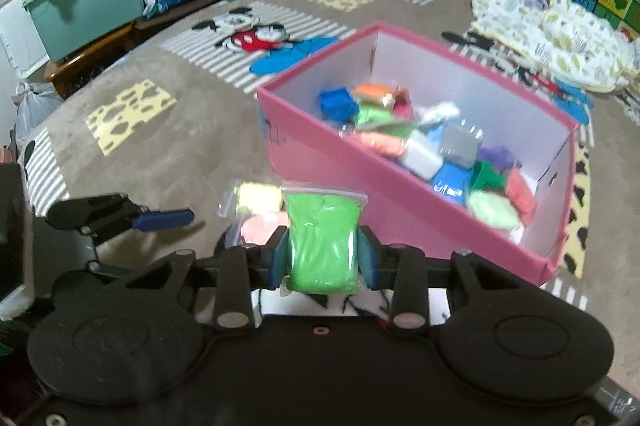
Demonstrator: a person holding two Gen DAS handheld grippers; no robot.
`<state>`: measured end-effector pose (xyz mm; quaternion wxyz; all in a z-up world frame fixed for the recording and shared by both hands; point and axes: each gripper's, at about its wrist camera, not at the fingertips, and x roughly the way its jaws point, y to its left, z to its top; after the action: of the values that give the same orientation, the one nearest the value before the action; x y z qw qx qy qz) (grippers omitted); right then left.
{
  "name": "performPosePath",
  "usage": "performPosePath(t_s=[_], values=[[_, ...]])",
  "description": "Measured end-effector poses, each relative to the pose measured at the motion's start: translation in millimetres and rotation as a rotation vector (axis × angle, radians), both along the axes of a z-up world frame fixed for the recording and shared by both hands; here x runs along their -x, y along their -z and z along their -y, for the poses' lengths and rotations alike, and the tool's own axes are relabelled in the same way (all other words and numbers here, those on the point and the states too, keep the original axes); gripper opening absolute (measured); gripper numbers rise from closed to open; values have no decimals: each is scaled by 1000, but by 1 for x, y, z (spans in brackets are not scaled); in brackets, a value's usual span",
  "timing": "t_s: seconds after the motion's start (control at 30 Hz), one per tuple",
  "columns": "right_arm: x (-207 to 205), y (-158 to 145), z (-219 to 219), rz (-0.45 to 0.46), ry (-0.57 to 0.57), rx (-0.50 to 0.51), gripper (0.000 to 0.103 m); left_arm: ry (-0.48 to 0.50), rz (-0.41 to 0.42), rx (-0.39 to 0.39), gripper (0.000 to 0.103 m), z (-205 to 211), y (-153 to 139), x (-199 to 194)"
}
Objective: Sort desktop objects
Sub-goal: 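Lift the green packet into the pink box and open the right gripper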
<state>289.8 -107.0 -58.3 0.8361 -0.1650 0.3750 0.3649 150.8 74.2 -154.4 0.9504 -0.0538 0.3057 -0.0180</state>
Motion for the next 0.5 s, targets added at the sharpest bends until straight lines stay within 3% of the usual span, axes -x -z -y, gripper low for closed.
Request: performPosePath(t_s=[0.23,0.5], values=[[-15,-29,19,61,80,-52,36,3,24,33,66,-4,-1,-1],[-40,-40,29,98,192,-76,36,19,50,52,66,-2,-6,1]])
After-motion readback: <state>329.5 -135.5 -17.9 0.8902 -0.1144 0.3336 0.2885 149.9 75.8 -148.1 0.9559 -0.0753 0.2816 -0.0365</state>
